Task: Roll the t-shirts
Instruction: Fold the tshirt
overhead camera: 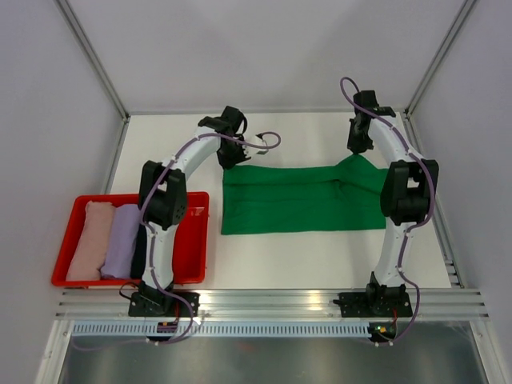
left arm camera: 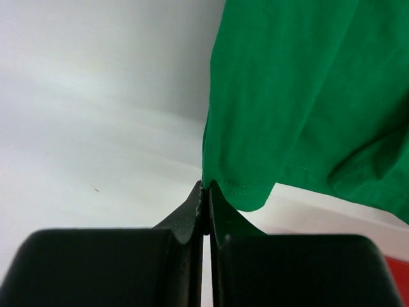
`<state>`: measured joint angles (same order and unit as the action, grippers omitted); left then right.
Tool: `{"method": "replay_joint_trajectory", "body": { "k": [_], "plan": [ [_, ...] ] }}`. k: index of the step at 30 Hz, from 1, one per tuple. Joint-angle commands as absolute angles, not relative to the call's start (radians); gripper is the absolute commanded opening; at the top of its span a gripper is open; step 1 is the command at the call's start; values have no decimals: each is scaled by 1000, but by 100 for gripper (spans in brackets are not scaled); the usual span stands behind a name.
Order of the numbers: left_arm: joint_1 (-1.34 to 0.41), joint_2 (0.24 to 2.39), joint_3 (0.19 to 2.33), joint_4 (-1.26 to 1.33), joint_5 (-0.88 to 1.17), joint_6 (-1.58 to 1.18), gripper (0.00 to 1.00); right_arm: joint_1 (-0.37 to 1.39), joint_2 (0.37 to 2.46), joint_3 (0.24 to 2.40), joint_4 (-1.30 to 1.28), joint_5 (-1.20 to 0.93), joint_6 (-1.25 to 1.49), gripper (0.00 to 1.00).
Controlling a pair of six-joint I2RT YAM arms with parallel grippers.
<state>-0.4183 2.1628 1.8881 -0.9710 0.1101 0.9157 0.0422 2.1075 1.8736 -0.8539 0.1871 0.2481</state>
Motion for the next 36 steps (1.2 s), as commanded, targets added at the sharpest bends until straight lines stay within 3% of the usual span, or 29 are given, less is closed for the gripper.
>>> {"method": "replay_joint_trajectory", "body": {
  "k": [1, 11, 23, 31, 36],
  "plan": [
    [-407, 2134, 1885, -936, 113, 873, 2, 43, 2050, 1784, -876, 218, 225, 0],
    [-413, 1934, 1542, -908, 265, 1092, 2, 43, 1797, 1431, -821, 189, 282, 0],
    [-442, 1904, 1410, -882, 253, 1207, 3, 52, 1741, 1266, -805, 173, 318, 0],
    [-445, 1908, 1411, -864, 219, 1201, 9, 52, 1735, 1206, -795, 121, 368, 0],
    [-443, 1905, 1410, -853, 199, 1203, 8, 52, 1713, 1155, -795, 94, 405, 0]
  ]
}}
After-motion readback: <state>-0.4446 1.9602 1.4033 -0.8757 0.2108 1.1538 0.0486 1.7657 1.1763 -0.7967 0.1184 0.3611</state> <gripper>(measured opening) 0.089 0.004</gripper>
